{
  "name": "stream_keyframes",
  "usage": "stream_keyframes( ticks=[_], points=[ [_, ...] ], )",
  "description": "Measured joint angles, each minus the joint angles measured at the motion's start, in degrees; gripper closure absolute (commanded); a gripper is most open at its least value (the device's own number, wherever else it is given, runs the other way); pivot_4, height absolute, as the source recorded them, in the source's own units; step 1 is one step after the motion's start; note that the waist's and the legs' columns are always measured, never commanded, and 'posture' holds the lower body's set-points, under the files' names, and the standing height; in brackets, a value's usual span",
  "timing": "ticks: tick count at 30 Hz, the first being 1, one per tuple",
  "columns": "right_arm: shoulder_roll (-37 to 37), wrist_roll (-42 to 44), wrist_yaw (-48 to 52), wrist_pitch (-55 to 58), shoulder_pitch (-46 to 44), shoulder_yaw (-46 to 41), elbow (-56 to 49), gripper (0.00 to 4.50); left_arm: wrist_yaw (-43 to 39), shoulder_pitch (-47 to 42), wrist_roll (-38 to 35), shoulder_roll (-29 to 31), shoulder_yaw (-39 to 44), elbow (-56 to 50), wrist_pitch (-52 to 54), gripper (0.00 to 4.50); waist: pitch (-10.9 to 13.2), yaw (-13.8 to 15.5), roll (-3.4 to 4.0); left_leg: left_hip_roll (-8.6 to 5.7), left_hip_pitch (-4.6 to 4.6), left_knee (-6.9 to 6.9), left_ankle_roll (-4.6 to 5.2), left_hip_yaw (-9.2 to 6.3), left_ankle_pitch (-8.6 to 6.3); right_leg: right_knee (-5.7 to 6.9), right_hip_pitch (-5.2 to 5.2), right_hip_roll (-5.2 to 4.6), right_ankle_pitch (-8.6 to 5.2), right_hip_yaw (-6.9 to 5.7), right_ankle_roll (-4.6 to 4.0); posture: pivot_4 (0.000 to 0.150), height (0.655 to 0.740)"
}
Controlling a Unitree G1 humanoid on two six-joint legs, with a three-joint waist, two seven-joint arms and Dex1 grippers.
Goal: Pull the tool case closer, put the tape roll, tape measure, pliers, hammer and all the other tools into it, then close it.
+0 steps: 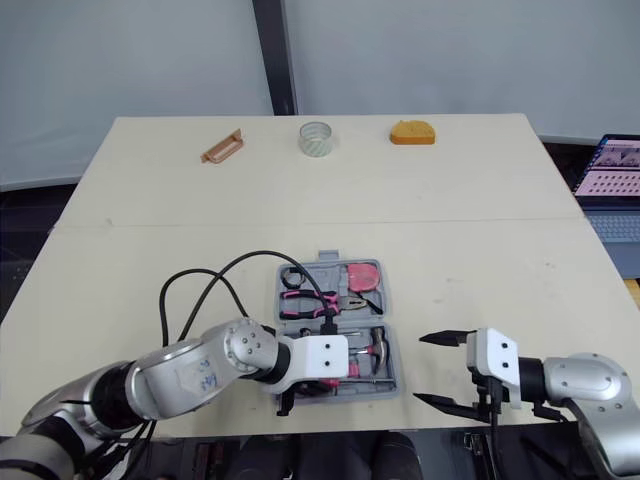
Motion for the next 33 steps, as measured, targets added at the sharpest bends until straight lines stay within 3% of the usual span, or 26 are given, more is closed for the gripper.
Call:
stream_keyframes(
  ticks=[26, 33],
  points=[
    [0.0, 0.0, -0.7, 0.9, -0.5, 0.0, 0.0, 0.0, 1.5, -0.2, -0.8, -1.3, -0.3, 2.1, 1.6, 3.89, 0.0, 0.0, 0.0, 0.0, -0.01, 0.04, 0.01, -0.01, -0.01, 0.02, 0.0, 0.0, 0.0, 0.0, 0.0, 0.15, 0.74],
    [0.0, 0.0, -0.7, 0.9, -0.8, 0.0, 0.0, 0.0, 1.3, -0.4, -3.0, -2.0, 1.0, 2.1, 3.5, 0.52, 0.0, 0.0, 0.0, 0.0, -0.01, 0.05, 0.01, -0.01, -0.01, 0.03, 0.0, 0.0, 0.0, 0.0, 0.0, 0.15, 0.74]
  ],
)
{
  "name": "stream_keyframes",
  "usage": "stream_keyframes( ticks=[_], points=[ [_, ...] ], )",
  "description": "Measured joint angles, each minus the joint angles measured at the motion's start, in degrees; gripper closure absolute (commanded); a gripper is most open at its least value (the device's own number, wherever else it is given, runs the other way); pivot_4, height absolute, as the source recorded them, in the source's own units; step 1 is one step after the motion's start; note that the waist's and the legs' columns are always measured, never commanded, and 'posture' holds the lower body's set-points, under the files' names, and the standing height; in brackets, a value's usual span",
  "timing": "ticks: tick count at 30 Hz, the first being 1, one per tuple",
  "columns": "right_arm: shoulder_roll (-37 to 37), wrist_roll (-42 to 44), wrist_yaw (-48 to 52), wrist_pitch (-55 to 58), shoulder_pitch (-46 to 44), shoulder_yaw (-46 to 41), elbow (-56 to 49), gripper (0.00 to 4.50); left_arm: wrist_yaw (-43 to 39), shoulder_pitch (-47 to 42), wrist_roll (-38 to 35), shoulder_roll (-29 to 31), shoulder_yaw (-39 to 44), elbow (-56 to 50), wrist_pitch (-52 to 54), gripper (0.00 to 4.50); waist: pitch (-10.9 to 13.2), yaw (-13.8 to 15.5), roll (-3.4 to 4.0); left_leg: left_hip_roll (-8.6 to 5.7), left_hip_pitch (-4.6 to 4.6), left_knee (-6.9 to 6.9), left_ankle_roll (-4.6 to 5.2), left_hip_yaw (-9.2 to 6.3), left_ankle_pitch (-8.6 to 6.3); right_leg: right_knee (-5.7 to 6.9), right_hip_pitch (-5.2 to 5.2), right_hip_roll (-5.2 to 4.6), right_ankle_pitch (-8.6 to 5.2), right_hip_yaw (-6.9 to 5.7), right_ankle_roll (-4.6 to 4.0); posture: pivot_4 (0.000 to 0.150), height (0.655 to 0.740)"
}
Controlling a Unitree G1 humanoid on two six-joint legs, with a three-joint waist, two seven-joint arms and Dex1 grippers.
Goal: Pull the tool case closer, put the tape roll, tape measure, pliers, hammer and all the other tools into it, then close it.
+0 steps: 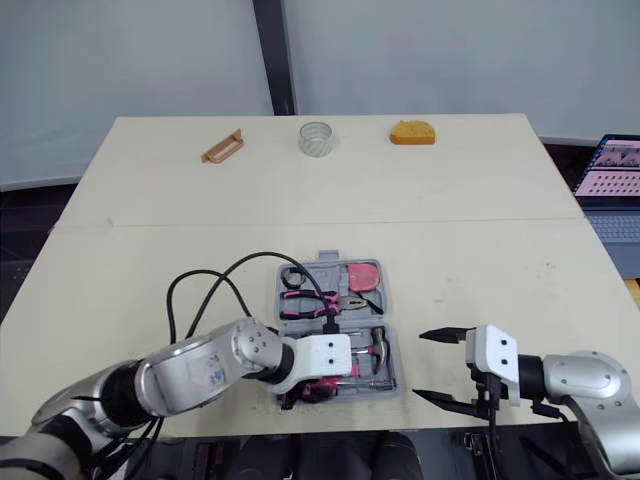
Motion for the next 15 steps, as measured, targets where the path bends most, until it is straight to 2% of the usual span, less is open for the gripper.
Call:
stream_keyframes(
  ticks=[5, 6, 8, 12, 13, 15],
  points=[
    [0.0, 0.0, 0.0, 0.0, -0.3, 0.0, 0.0, 0.0, -0.3, -0.2, -2.6, -0.1, 5.3, -0.8, 4.1, 0.52, 0.0, 0.0, 0.0, 0.0, 0.0, 0.01, 0.0, -0.01, 0.0, 0.01, 0.0, 0.0, 0.0, 0.0, 0.0, 0.15, 0.74],
    [0.0, 0.0, 0.0, 0.0, -0.4, 0.0, 0.0, 0.0, -0.3, -0.2, -3.1, -0.2, 6.4, -1.2, 5.0, 1.15, 0.0, 0.0, 0.0, 0.0, 0.0, 0.01, 0.0, -0.01, 0.0, 0.01, 0.0, 0.0, 0.0, 0.0, 0.0, 0.15, 0.74],
    [0.1, 0.0, 0.0, 0.1, -0.5, 0.1, 0.0, 0.0, 0.1, 0.9, -4.4, -0.7, 9.4, -2.7, 6.4, 1.95, 0.0, 0.0, 0.0, 0.0, 0.0, 0.01, 0.0, -0.01, 0.0, 0.0, 0.0, 0.0, 0.0, 0.0, 0.0, 0.15, 0.74],
    [0.1, 0.1, -0.1, 0.3, -0.5, 0.2, -0.1, 0.0, 0.5, 5.8, -5.6, 0.2, 14.1, -4.7, 4.3, 4.14, 0.0, -0.1, 0.01, 0.0, 0.0, 0.0, 0.0, -0.02, 0.0, 0.01, 0.0, 0.0, 0.0, 0.0, 0.0, 0.15, 0.74],
    [0.2, 0.2, -0.2, 0.4, -0.6, 0.2, -0.1, 0.0, 0.5, 8.0, -5.6, 1.3, 15.2, -4.9, 1.4, 4.44, 0.0, -0.1, 0.01, 0.01, 0.0, 0.0, 0.0, -0.03, 0.0, 0.01, -0.01, 0.0, 0.0, 0.0, -0.01, 0.15, 0.74],
    [0.3, 0.3, -0.4, 0.6, -0.5, 0.3, -0.2, 0.0, 0.0, 13.1, -5.5, 3.7, 17.4, -5.0, -4.7, 4.44, 0.0, -0.3, 0.03, 0.01, 0.01, -0.02, 0.0, -0.03, 0.0, 0.01, -0.01, 0.0, -0.01, 0.0, -0.01, 0.15, 0.74]
  ],
)
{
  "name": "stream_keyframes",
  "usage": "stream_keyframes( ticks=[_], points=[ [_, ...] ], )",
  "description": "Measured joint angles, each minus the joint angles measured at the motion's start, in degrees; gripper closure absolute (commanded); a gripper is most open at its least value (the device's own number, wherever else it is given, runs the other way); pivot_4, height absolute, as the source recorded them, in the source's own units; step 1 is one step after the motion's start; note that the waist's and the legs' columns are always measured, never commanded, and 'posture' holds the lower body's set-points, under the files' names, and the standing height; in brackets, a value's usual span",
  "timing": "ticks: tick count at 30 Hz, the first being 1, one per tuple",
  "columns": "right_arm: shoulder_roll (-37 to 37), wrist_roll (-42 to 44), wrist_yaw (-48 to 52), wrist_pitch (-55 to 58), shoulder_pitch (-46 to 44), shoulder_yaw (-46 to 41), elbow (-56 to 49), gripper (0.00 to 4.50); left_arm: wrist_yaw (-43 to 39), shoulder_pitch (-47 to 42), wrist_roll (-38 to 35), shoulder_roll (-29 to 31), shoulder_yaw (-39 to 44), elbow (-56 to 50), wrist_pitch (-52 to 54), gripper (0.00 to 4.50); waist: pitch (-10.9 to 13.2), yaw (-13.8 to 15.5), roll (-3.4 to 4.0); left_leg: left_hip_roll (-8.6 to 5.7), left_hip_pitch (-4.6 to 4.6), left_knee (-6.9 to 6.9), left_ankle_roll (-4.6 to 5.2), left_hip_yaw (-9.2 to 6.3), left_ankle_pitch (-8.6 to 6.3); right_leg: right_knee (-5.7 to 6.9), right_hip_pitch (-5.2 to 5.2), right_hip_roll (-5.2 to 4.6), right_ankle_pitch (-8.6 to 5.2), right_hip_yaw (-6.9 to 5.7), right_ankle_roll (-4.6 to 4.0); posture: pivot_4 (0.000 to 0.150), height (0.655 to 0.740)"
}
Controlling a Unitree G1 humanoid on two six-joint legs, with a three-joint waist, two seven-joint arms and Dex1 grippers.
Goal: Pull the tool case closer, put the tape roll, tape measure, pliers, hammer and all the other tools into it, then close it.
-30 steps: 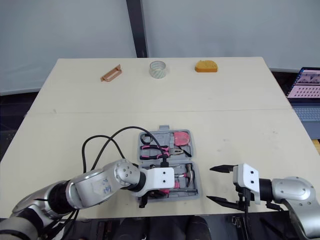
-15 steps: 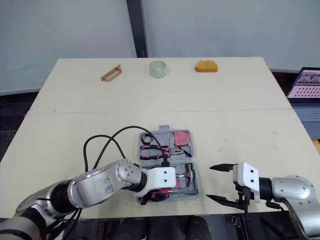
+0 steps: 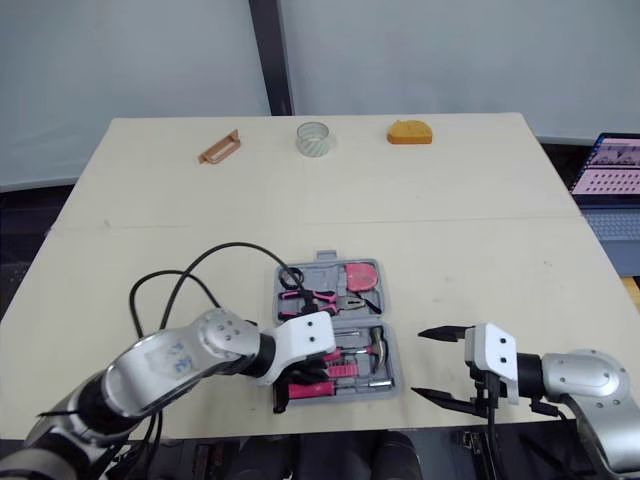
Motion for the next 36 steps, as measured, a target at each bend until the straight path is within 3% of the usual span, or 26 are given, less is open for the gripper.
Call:
stream_keyframes(
  ticks=[5, 10, 16, 36],
  points=[
    [0.5, 0.4, -0.7, 0.8, -0.2, 0.0, -0.3, 0.0, -3.5, 12.3, 1.2, 3.5, 5.9, 1.3, -20.3, 4.44, 0.0, 0.2, 0.02, 0.0, 0.0, 0.02, -0.01, 0.0, -0.01, -0.03, 0.01, 0.0, 0.0, 0.0, -0.01, 0.15, 0.74],
    [1.1, 0.9, -1.8, 1.0, -0.7, 0.0, -0.6, 0.0, -7.6, 22.5, 5.1, 4.3, 9.9, 11.1, -43.2, 4.44, 0.0, 0.2, 0.06, 0.0, 0.03, -0.01, -0.01, 0.04, -0.02, -0.03, 0.0, -0.01, 0.01, 0.0, -0.02, 0.15, 0.74],
    [2.3, 1.9, -2.0, 1.1, -0.8, 0.0, -0.8, 0.0, -13.7, 25.9, 8.1, 2.3, 9.8, 21.2, -60.6, 4.44, 0.0, 0.3, 0.07, 0.0, 0.04, 0.01, 0.01, 0.07, -0.04, 0.0, 0.01, -0.01, 0.01, 0.0, -0.02, 0.15, 0.74],
    [2.3, 4.2, -2.0, 1.7, 1.1, -0.3, -2.3, 0.0, -17.8, 25.8, 14.6, -3.5, 8.3, 31.7, -73.0, 4.44, -0.1, 0.2, 0.1, 0.0, 0.07, 0.01, 0.01, 0.08, -0.03, 0.04, 0.01, -0.01, 0.01, 0.0, -0.01, 0.15, 0.74]
  ],
)
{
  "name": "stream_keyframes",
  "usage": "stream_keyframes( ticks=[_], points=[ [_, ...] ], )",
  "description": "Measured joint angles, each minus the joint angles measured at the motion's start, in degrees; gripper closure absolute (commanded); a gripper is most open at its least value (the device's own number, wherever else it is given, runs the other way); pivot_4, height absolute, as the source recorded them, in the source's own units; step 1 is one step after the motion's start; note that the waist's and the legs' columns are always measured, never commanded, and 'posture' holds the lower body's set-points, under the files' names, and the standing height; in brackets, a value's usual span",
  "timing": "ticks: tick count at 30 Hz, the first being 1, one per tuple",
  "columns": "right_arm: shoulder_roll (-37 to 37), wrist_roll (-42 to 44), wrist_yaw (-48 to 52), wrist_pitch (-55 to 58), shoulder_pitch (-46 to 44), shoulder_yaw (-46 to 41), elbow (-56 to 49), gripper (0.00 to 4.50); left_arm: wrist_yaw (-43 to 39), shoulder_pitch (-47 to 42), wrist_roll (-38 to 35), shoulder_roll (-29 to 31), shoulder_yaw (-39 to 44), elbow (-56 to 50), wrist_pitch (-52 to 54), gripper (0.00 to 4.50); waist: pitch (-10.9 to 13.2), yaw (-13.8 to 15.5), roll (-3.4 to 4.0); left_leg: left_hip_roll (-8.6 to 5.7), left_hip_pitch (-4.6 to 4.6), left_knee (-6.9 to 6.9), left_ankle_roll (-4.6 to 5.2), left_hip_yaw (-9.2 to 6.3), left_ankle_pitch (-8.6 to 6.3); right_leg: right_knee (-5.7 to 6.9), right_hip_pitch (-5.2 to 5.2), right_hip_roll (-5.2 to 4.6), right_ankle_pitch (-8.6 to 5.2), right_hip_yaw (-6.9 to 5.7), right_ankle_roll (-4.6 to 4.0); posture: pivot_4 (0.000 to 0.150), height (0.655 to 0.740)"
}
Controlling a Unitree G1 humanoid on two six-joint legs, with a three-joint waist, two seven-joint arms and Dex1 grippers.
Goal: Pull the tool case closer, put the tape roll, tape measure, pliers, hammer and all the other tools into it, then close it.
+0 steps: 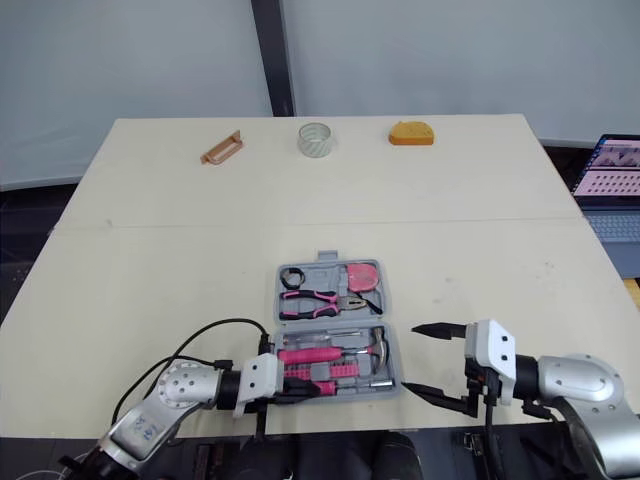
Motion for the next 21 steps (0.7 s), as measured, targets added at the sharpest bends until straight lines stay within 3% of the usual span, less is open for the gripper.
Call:
stream_keyframes(
  ticks=[21],
  points=[
    [0.0, -0.1, -0.1, -0.7, 0.4, -0.2, 0.0, 0.0, -0.2, -0.9, 2.7, -0.1, -1.5, -0.1, 2.0, 4.44, -0.3, 0.1, 0.28, 0.0, 0.1, -0.03, 0.0, 0.0, 0.0, -0.03, 0.1, 0.0, 0.0, 0.0, 0.0, 0.15, 0.74]
  ],
)
